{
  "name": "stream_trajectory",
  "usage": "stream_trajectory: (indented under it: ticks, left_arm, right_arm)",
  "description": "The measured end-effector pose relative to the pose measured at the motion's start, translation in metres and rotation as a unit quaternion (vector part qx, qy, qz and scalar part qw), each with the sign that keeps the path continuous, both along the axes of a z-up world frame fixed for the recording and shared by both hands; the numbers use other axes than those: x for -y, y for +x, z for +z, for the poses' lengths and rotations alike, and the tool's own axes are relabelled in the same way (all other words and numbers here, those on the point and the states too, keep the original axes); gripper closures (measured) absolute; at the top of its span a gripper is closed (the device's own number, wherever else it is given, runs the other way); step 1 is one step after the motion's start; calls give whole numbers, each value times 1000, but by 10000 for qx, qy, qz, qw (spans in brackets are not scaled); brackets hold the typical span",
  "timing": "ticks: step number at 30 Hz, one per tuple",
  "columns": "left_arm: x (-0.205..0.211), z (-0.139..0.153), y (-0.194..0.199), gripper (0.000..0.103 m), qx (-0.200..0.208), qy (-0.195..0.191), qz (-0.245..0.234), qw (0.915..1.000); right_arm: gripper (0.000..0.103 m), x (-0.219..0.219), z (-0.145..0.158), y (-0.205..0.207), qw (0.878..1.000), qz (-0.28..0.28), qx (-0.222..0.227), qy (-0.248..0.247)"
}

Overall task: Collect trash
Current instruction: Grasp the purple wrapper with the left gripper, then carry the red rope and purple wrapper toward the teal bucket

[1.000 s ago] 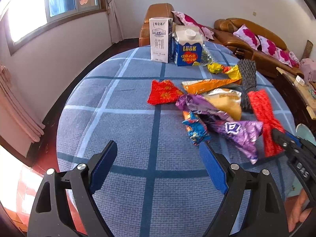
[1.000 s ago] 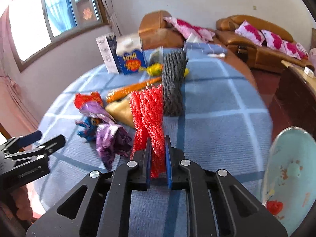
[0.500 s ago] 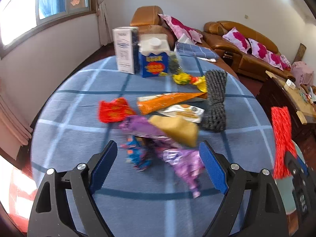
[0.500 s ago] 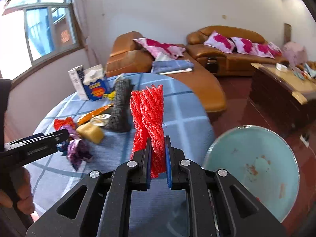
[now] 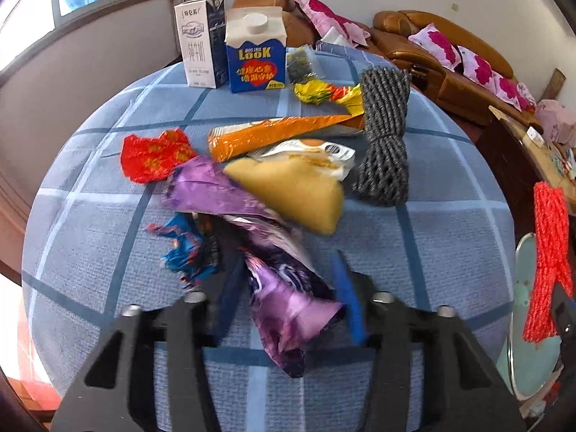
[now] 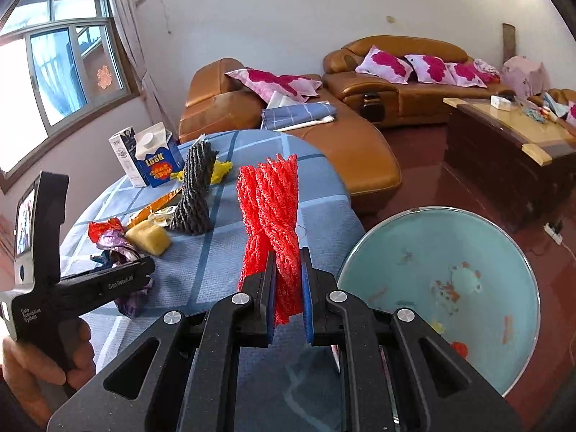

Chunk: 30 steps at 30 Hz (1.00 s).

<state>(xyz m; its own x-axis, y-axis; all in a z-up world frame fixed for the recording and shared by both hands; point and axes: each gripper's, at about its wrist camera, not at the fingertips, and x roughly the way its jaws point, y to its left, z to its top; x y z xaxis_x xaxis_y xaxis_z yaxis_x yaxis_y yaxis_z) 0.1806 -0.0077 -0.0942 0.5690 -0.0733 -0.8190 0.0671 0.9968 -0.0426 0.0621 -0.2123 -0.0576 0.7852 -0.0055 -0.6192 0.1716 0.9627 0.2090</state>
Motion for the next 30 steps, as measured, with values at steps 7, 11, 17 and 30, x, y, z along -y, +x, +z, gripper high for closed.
stream_trajectory:
  ticks: [7, 11, 17, 30]
  left_arm:
    - [-16, 16, -28, 75, 367, -331, -348, 9982]
    - [-32, 25, -45, 75, 545, -446, -375, 9968]
    - [-51, 34, -70, 75, 715, -553, -430, 9950]
    - [-23, 56, -103, 75, 1053, -75, -786, 9913]
  right_arm:
    - [90, -8, 8, -10, 9999, 10, 105, -78]
    - [90, -9, 11, -18, 9998, -66, 170, -121]
    - [90, -10, 16, -36, 9992, -194, 303, -162]
    - [90, -1, 29, -69, 9977, -399, 487, -233]
